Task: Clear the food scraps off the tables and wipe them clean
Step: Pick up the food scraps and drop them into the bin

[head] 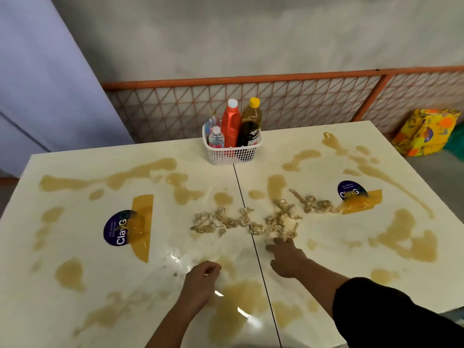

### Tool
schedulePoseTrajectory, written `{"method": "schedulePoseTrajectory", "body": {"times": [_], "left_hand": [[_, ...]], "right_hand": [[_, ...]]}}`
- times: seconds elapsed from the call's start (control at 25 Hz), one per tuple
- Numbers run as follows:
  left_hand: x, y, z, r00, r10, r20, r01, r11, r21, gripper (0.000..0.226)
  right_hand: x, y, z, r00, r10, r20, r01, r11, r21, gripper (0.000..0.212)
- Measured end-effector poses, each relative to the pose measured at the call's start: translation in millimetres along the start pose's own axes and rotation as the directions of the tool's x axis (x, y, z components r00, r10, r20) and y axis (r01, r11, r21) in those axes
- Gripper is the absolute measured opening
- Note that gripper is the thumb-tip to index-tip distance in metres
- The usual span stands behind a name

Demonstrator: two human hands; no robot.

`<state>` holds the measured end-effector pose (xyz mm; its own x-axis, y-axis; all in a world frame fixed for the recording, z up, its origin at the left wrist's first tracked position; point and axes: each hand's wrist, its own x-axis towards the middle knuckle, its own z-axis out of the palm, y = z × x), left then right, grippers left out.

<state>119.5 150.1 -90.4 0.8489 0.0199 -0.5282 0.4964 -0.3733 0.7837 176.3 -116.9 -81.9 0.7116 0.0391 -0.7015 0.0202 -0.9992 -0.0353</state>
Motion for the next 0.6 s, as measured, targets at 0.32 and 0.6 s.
{"method": "schedulePoseTrajectory", "body": {"times": [0.32,0.6], "left_hand": [[40.4,-0.6,-22.2,0.982,0.18,-0.052,-0.154,0.933,0.325,0.013],[102.2,38.4,2.0,0.924,0.381,-0.041,-0.25,0.681,0.688,0.02]], "right_hand": [[-33.4,-15.3,27.1,0.928,0.273,-0.254,-0.043,0.756,0.654,0.028],[-77.5,1.4,63.2,0.952,0.3,0.069,-0.119,0.151,0.981,0.017]]}}
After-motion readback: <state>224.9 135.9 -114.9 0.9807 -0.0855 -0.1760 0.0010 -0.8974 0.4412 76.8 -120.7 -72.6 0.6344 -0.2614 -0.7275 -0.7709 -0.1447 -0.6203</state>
